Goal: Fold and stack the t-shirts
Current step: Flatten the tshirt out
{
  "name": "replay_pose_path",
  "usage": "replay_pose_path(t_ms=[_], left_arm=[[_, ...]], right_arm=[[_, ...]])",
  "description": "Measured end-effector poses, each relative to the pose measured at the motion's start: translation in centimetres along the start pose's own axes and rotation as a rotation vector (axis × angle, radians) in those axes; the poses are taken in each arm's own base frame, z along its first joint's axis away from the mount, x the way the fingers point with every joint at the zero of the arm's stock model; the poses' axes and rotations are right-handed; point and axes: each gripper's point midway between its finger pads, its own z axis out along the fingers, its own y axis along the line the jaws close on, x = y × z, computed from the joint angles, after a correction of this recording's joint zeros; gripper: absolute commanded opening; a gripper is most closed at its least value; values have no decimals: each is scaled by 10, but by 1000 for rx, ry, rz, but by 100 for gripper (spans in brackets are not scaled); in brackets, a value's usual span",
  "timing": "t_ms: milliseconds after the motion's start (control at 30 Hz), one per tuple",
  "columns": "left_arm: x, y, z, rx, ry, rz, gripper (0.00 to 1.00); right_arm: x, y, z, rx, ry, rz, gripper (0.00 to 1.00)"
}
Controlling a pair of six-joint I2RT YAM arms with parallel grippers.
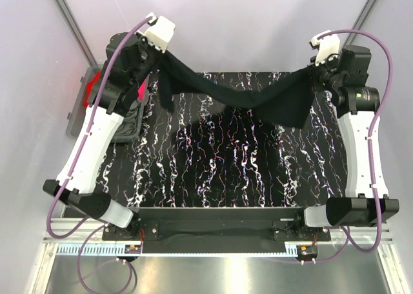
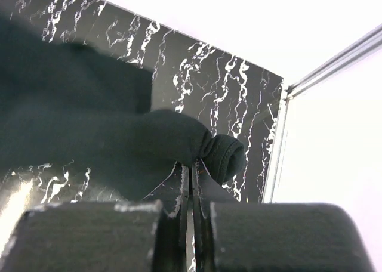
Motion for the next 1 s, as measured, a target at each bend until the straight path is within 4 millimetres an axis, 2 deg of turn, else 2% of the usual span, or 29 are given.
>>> replay_pose_path(t_ms=[100,200,300,400,467,533,600,667,733,800,900,1000], left_arm=[[-8,4,-10,-11,-21,-18,0],[-19,9,-19,-19,-51,-24,0],[-32,16,-35,-29,-93,-30,0],[-43,22,-52,-38,-131,-39,0],[-47,25,-59,-43,-148,-44,0],[-43,22,-58,-40,-145,-49,0],[-25,10,-47,-15,-104,-54,0],[6,-11,-30,33,-24,-55,0],[46,-37,-14,95,76,-58,0],[99,-71,-1,182,211,-63,0],[159,-108,-3,280,369,-65,0],[189,-128,-3,342,462,-66,0]], right_arm=[[-7,-2,-5,15,-17,20,0],[-26,-9,-18,40,-59,22,0],[-62,-19,-45,88,-154,1,0],[-87,-25,-77,137,-242,-21,0],[-96,-26,-96,156,-284,-33,0],[-92,-24,-97,160,-295,-40,0],[-78,-19,-90,146,-266,-38,0],[-50,-12,-69,113,-195,-30,0],[-21,-4,-46,77,-114,-17,0],[22,8,-19,25,5,3,0],[64,22,-2,-25,121,26,0],[79,27,7,-50,161,30,0]])
